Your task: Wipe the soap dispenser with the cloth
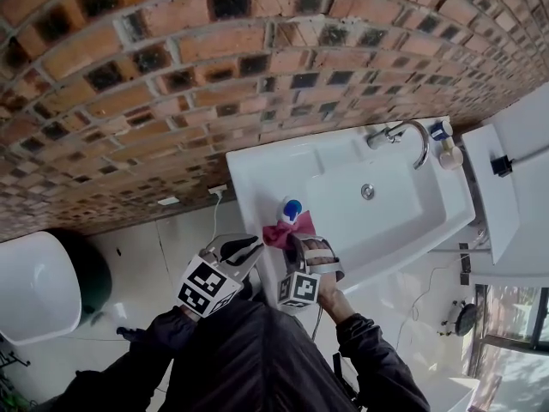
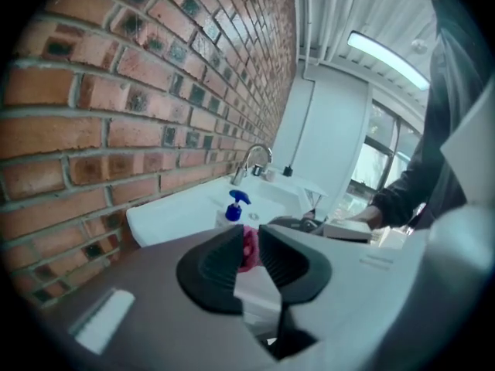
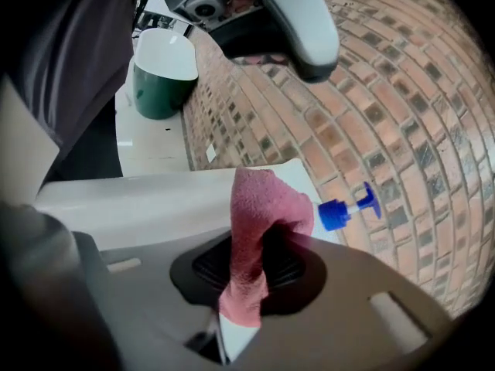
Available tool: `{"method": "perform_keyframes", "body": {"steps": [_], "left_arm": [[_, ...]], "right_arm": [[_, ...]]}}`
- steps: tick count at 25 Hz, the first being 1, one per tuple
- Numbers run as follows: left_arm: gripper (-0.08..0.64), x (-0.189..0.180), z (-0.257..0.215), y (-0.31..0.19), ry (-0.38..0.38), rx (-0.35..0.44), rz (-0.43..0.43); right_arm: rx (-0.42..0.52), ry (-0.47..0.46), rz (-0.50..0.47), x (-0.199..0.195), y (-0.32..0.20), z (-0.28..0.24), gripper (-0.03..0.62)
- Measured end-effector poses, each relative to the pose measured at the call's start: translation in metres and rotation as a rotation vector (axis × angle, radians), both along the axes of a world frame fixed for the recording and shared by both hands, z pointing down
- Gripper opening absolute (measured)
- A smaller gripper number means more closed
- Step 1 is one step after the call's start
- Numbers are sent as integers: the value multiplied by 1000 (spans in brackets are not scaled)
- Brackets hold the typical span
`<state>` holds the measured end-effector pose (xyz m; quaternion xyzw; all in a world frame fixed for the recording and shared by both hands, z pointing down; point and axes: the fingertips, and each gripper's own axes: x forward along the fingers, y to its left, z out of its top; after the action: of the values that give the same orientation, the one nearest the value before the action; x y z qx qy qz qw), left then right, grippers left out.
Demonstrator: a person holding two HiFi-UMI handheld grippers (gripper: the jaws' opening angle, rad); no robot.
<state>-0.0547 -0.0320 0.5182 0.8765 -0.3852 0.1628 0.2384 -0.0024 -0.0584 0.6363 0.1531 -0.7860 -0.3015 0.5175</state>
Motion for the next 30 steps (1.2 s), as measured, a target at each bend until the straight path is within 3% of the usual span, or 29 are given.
{"method": "perform_keyframes", "body": {"steps": [5,8,11,13,15,18,20,23,26,30], "left_arm": [[61,2,4,6,-17,-13,-4],[61,4,3,4,-27,-13,3],[61,4,7,-1,-35,-16,12],[63,9,16,-5,-37,-30,16],[65,10,25,-13,-59,-41,13],[119,12,43,-31,-137,-48,24],[168,21,55,-41,-179,-59,58],[193,34,68,-55,-204,-70,94],[193,44,75,-65,-216,-83,111],[207,47,79,-72,-229,-101,104]], "right_arm": [[-115,12,28,1,0,38,69],[-265,-74,36,-3,9,34,69],[-420,-258,126,9,11,2,69],[-539,-424,260,31,1,-25,69],[-714,-613,406,47,-16,-50,69],[-1021,-844,510,48,-36,-82,69],[-1114,-938,559,46,-53,-92,69],[-1205,-956,596,38,-71,-87,69],[-1301,-889,592,24,-73,-67,69],[-1349,-791,633,18,-74,-29,69]]}}
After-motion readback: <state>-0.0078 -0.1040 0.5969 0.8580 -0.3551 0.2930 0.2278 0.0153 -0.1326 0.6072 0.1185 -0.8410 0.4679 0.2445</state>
